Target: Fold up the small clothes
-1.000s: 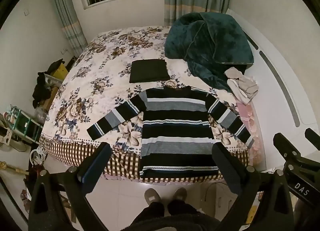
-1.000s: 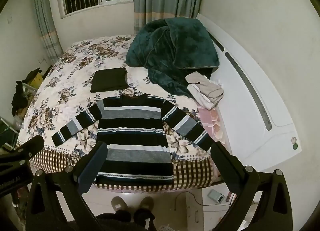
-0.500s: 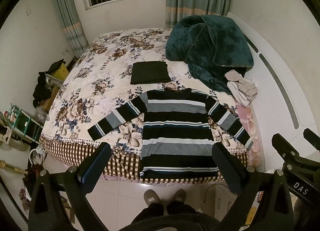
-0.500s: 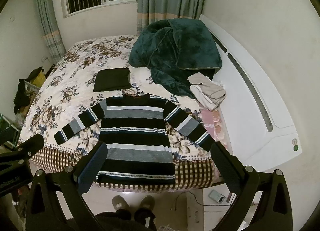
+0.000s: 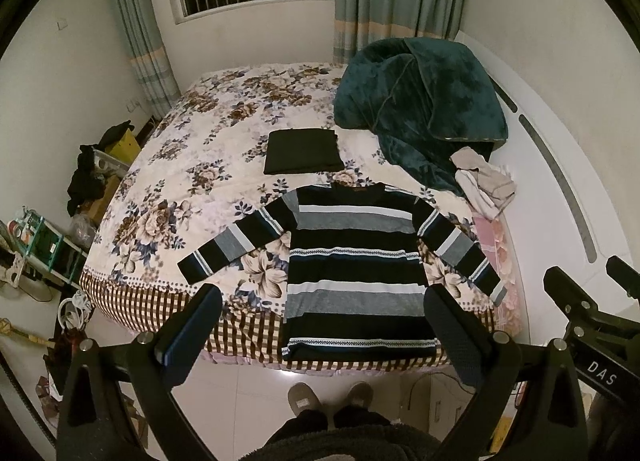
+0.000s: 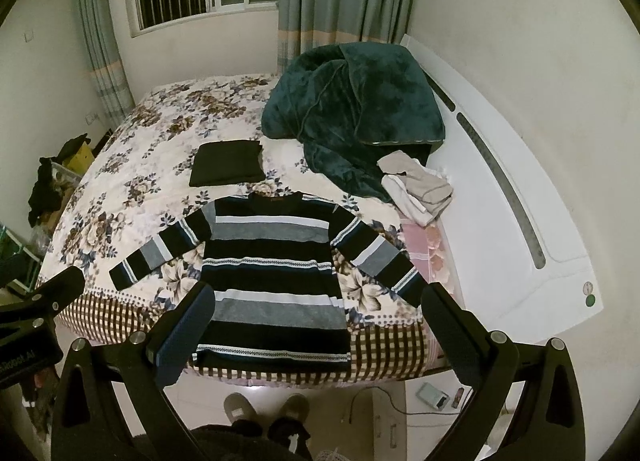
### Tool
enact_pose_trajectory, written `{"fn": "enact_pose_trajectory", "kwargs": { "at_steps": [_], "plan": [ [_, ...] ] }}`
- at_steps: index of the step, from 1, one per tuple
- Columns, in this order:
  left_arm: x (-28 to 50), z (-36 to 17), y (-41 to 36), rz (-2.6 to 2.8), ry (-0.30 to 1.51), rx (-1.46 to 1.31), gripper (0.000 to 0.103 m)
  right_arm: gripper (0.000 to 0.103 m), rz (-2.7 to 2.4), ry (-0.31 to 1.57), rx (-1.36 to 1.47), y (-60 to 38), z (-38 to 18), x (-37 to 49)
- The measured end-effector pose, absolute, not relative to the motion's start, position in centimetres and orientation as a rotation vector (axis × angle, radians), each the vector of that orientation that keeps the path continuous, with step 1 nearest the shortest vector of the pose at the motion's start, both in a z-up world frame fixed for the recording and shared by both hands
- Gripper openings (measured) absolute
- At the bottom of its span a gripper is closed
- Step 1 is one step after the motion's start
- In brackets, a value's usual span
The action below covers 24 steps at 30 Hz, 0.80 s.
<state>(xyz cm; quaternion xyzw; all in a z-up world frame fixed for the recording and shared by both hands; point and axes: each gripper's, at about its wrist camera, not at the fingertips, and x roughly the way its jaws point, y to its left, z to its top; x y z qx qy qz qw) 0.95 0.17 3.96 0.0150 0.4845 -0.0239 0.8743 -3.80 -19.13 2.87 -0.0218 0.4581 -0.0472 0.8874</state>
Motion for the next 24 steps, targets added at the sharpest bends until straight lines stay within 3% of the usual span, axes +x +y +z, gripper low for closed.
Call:
{"fn": "enact_pose_trajectory", "kwargs": {
  "at_steps": [24],
  "plan": [
    [0.7, 4.3, 1.0, -0.051, 0.999, 0.027, 0.103, 0.103, -0.095, 0.935, -0.055, -18.7, 3.9, -4.0]
  ]
}}
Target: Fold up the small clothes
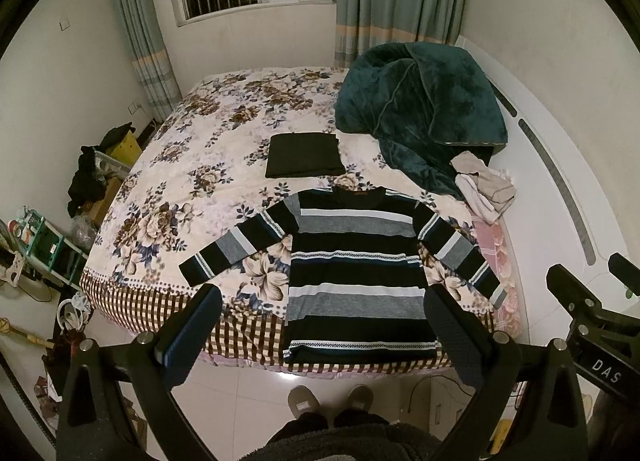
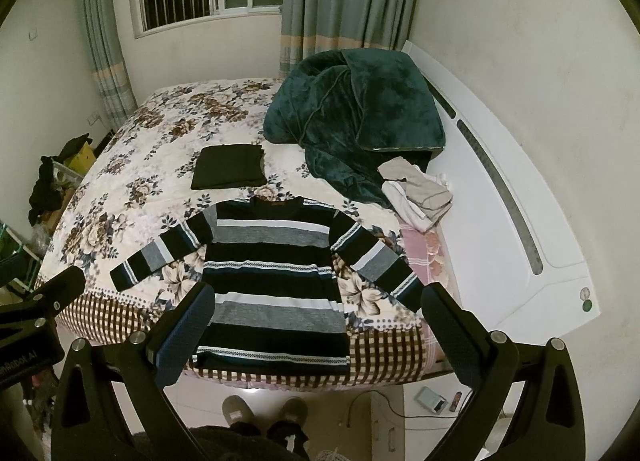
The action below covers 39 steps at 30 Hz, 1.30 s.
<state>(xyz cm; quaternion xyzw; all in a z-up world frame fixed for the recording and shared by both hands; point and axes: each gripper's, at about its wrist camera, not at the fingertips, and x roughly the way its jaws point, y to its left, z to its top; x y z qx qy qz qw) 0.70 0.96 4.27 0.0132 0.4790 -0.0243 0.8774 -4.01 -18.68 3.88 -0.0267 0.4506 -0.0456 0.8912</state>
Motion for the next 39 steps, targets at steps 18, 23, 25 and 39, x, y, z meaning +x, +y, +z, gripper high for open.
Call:
{"fn": "enact_pose_trajectory", "kwargs": {
  "at_steps": [18, 23, 25, 39],
  "plan": [
    [1.2, 4.8, 0.8, -0.048, 0.988, 0.026, 0.103, 0.103, -0.09, 0.927, -0.053, -18.7, 4.3, -4.3],
    [1.4, 4.9, 0.6, -0.051, 0.988, 0.025, 0.103, 0.103, -0.091, 0.927, -0.055, -18.6, 4.5, -4.2],
    [1.3, 4.9, 0.6, -0.052, 0.987, 0.025, 0.103, 0.103, -0.092, 0.928, -0.054, -18.5, 4.4, -4.3],
    [6.1, -1.2, 0.2, -0.029, 0.947, 0.097, 0.103, 0.103, -0.205, 1.052, 0.133, -22.5, -2.4, -1.3]
  ]
}}
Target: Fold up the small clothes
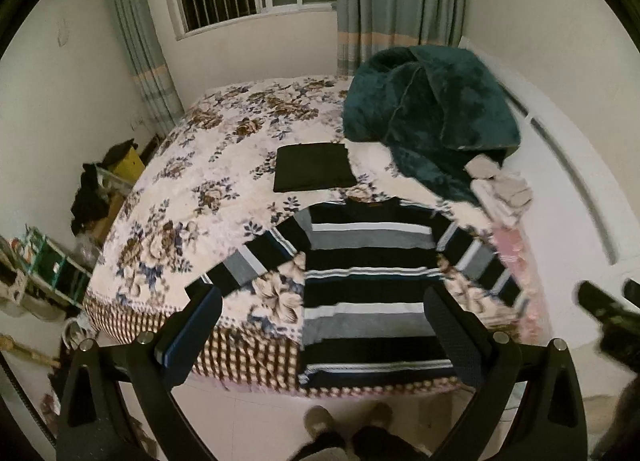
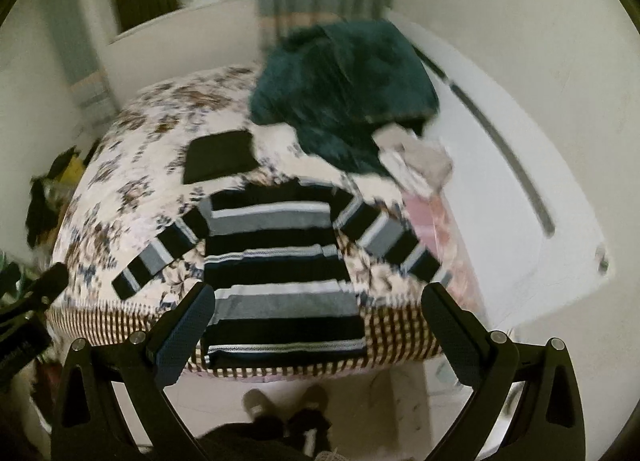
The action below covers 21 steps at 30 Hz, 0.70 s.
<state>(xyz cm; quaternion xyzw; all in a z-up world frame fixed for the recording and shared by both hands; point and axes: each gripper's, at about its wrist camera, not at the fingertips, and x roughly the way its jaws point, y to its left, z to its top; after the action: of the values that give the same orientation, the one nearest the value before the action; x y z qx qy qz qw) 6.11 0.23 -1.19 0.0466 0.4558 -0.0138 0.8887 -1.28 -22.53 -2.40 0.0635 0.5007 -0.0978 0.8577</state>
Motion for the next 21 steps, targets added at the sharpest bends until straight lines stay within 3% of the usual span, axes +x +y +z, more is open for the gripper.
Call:
{"fn": "enact_pose_trajectory", "kwargs": {
  "at_steps": [6, 14, 21],
  "plan": [
    [11.7, -10.5, -1.8, -0.036, 1.002, 0.177, 0.103, 0.103, -0.488, 1.128, 0.355, -34.1, -14.0, 0.4],
    [20.7, -25.0, -8.3, 0.026, 1.186, 0.268, 0.103, 0.103, -0.743, 1.254, 0.789, -53.5, -36.7, 2.0],
    [27.0, -38.8, -11.6, 0.117, 1.367, 0.256, 0.103, 0.083, -0.857, 1.175, 1.228, -63.6, -56.0, 4.6]
  ]
}}
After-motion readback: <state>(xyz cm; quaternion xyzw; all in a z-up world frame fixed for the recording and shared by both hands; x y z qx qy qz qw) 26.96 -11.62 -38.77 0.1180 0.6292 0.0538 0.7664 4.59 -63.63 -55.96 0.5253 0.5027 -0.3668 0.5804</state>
